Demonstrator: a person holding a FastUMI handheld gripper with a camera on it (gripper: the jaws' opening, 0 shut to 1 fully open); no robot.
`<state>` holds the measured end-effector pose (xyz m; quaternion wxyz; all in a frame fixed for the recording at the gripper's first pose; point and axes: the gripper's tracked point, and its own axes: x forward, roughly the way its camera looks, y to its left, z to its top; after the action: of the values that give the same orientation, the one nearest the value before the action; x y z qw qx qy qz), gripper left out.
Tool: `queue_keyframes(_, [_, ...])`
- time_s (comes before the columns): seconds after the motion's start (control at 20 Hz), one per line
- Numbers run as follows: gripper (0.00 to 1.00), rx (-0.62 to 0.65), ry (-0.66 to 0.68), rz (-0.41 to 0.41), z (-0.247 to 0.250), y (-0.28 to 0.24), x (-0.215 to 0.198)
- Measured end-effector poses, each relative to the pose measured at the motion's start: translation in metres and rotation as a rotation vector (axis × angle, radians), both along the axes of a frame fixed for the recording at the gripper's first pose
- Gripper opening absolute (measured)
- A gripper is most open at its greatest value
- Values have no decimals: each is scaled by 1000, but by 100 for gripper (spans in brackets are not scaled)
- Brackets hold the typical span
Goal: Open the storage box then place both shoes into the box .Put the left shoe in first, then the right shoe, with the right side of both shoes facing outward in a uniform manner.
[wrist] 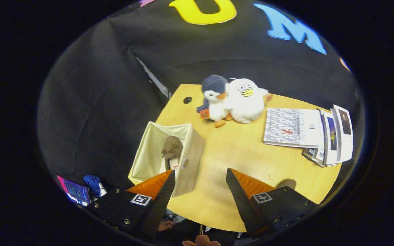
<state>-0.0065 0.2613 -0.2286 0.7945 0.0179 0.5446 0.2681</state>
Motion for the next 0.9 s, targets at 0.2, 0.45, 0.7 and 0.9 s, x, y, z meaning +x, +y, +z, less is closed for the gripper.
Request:
queue_keyframes(0.2, [92,-56,14,-97,-22,-67,-3])
queue_keyframes(0.45, [92,-90,65,-188,-58,-128,-19])
queue_keyframes(0.7, [92,-112,149,-303,-95,-184,-41])
queue_keyframes(0.9, [92,-168,200,-339,-123,-222,-59])
